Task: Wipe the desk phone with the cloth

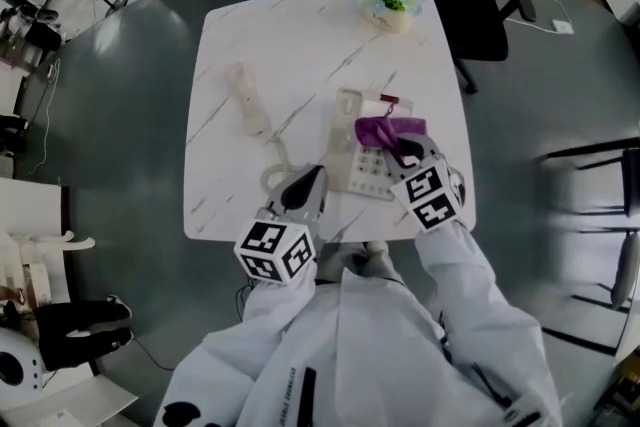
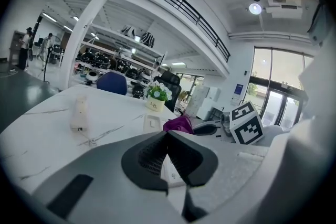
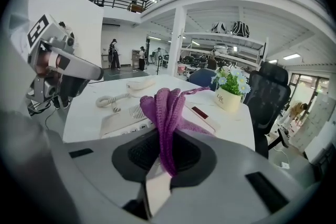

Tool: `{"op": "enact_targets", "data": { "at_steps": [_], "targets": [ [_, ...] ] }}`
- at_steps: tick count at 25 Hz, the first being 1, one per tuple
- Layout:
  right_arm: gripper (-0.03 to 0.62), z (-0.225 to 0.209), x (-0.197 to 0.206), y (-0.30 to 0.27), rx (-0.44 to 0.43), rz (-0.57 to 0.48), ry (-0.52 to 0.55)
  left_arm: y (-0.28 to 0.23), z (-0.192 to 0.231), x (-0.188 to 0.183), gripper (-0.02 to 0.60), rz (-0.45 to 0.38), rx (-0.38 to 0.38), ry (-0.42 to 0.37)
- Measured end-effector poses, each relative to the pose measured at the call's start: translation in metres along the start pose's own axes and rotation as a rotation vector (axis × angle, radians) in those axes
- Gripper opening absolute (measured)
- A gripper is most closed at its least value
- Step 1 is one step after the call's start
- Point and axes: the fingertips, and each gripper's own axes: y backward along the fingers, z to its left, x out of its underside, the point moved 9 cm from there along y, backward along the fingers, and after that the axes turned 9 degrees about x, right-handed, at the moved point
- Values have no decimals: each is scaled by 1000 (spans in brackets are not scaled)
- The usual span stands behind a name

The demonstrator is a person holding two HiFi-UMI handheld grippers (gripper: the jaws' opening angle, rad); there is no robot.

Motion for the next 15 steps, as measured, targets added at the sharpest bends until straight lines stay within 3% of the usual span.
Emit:
{"op": "enact_targets", "data": {
  "at_steps": [15],
  "targets": [
    [41,23,19,17,-85,16,16,16,-27,22,-2,-14,-51,32]
  ]
}}
